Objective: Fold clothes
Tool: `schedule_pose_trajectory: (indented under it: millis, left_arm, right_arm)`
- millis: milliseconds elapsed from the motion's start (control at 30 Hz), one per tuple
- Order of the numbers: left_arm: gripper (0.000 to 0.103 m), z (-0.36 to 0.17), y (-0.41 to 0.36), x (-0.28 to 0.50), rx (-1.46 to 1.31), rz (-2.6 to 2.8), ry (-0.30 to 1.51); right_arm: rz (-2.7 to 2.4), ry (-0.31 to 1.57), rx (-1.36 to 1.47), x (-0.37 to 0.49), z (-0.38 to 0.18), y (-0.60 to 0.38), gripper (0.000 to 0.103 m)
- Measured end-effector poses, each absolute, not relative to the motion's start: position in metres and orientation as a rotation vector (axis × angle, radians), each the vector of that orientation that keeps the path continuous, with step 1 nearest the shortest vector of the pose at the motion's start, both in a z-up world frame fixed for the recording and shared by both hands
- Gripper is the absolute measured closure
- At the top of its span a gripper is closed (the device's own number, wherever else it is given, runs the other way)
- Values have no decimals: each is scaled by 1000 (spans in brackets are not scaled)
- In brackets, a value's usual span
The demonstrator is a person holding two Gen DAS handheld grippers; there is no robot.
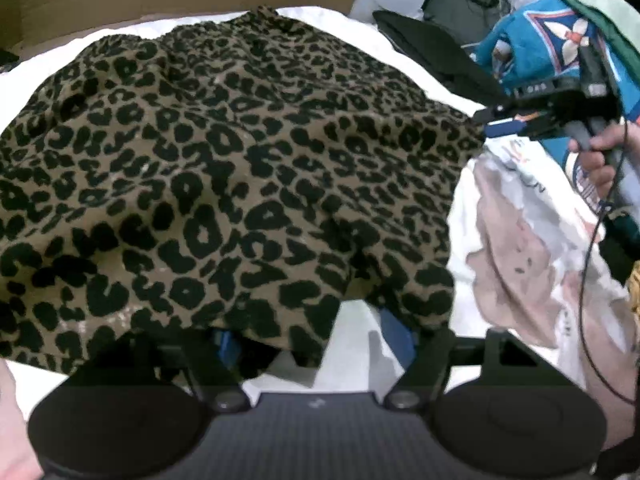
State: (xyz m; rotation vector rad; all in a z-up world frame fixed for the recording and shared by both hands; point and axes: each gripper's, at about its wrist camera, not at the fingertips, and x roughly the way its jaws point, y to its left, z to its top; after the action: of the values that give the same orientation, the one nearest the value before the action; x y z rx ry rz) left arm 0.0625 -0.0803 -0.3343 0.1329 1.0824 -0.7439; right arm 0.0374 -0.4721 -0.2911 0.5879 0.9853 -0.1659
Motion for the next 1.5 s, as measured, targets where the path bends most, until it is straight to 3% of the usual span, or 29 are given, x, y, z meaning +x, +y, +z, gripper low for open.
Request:
schedule_pose_trajectory:
  millis: [100, 167, 367, 600, 633, 700, 800, 1033, 1200, 1500]
  left_arm:
    - [44, -333, -79, 67, 100, -738, 1064]
    - [69, -328, -74, 71, 34, -772, 1067]
    - [72, -321, -72, 67, 14, -882, 1060]
    - [67, -336, -80, 59, 106, -777, 1071]
    - [71, -336, -81, 58, 99, -794, 1069]
    - [89, -333, -82, 57, 98, -829, 1062]
    - [98, -330, -78, 54, 109, -869, 1058]
    - [98, -325, -63, 51, 69, -899, 1147]
    - [83, -306, -41, 53, -8, -866, 1163]
    - [74, -264, 23, 87, -167, -650, 1028]
  right_arm:
    - [-165, 988, 588, 38, -292, -472, 59]
    - [-163, 990, 587, 38, -293, -472, 59]
    - [-161, 996, 584, 38, -294, -471, 59]
    - [-159, 1004, 578, 38, -295, -469, 59]
    - [-157, 1004, 577, 38, -295, -468, 59]
    - [-152, 1005, 575, 38, -294, -467, 59]
    - [-144, 1006, 572, 38, -294, -466, 59]
    - [-130, 1008, 565, 39, -292, -463, 59]
    - [-117, 1000, 562, 42, -288, -459, 59]
    - [-94, 987, 556, 47, -281, -451, 59]
